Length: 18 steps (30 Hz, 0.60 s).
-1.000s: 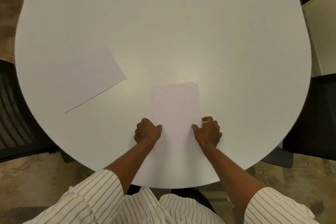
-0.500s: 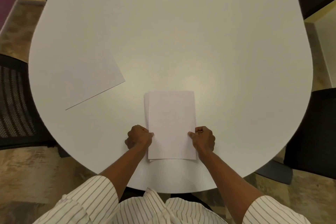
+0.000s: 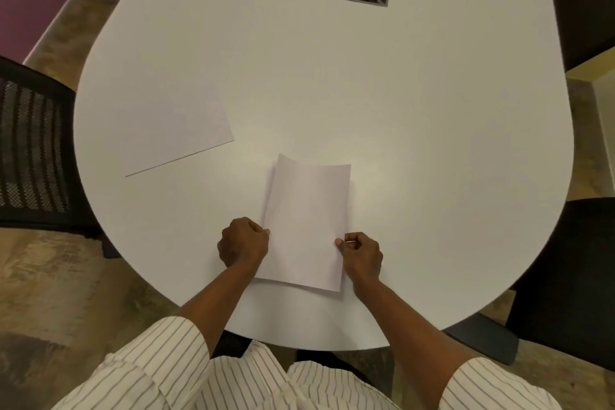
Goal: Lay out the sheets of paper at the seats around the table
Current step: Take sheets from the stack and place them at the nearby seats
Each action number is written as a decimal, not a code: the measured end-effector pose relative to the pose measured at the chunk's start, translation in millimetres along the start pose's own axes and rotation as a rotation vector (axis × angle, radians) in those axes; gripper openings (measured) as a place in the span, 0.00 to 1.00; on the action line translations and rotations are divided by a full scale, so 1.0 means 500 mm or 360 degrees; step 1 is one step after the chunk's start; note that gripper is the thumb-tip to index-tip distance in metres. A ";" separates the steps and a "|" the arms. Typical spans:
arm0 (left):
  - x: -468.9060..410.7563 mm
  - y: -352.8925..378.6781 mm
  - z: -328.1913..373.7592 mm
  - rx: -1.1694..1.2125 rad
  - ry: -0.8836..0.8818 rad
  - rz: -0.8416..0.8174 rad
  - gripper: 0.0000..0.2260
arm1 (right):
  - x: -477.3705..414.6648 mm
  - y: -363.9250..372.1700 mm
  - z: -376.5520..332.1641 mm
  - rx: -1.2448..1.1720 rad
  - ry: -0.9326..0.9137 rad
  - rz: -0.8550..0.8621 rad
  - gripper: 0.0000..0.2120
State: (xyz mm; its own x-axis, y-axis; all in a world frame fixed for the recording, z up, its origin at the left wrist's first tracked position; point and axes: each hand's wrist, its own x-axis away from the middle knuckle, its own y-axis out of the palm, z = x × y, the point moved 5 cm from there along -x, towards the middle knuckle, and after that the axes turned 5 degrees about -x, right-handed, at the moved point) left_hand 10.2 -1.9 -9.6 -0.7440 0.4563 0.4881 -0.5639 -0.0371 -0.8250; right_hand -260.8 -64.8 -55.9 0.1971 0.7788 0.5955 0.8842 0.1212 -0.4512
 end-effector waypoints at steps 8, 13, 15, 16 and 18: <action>0.020 0.003 -0.019 0.0442 -0.0024 -0.0215 0.08 | 0.016 -0.023 0.011 -0.0155 -0.0014 -0.0016 0.05; 0.023 0.003 -0.030 0.0483 0.0033 -0.0405 0.10 | 0.045 -0.042 0.014 -0.0243 -0.0006 0.0044 0.05; 0.023 0.006 -0.030 0.0491 0.0070 -0.0513 0.08 | 0.057 -0.053 0.015 -0.0265 -0.0013 0.0087 0.05; 0.024 0.009 -0.029 0.0492 0.0099 -0.0569 0.07 | 0.062 -0.059 0.017 -0.0269 -0.0022 0.0104 0.05; 0.026 0.016 -0.024 0.0462 0.0170 -0.0659 0.06 | 0.068 -0.071 0.023 -0.0277 -0.0027 0.0144 0.06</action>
State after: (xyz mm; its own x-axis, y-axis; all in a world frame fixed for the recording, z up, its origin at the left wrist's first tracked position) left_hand 0.6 14.1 -13.2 -0.4051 0.5727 0.7127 -0.8910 -0.0724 -0.4483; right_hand -290.6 -35.3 -27.2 0.2735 0.7920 0.5458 0.9234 -0.0573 -0.3796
